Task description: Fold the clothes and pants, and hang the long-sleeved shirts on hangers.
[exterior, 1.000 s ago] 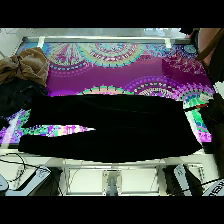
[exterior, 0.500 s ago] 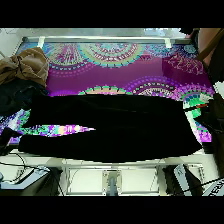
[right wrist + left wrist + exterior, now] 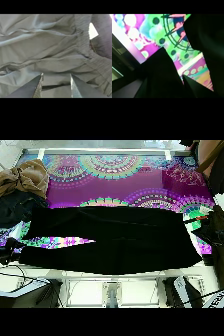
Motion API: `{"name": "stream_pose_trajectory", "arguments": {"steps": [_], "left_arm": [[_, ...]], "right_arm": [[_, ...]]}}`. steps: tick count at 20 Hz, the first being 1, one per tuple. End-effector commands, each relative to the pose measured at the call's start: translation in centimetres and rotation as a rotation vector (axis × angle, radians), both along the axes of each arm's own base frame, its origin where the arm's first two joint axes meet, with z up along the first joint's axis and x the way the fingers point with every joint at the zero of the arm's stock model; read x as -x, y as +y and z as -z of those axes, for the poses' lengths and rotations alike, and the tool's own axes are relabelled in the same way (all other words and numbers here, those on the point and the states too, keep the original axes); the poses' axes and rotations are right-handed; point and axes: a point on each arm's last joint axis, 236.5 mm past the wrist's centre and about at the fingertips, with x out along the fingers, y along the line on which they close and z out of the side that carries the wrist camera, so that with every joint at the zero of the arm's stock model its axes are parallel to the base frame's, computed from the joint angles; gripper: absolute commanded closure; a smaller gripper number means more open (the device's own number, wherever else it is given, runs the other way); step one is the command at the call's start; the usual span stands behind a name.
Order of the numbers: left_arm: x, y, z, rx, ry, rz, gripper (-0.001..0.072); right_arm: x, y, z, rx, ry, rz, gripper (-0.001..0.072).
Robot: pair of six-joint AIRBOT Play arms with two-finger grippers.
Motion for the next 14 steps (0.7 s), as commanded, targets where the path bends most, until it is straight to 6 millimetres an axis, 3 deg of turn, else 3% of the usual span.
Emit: {"name": "stream_pose_trajectory", "arguments": {"steps": [1,8,11,14], "left_arm": [[-0.1,0.1,0.1,0.003,-0.003,-0.01,0.0244],[0.5,0.0,0.5,0.01,0.03,-0.012,0.021],[2.0,2.1,0.5,-0.059,0.108,-0.005,0.021],[1.4,4.3,-1.4,-0.097,0.105,0.008,0.0212]], "right_arm": [[-0.5,0.4,-0.4,-0.022,-0.023,0.003,0.0331],[-0.5,0.4,-0.4,-0.022,-0.024,0.003,0.0331],[-0.3,0.6,-0.4,-0.029,-0.018,-0.003,0.0331],[-0.2,0.7,-0.4,-0.032,-0.015,-0.006,0.0331]]}}
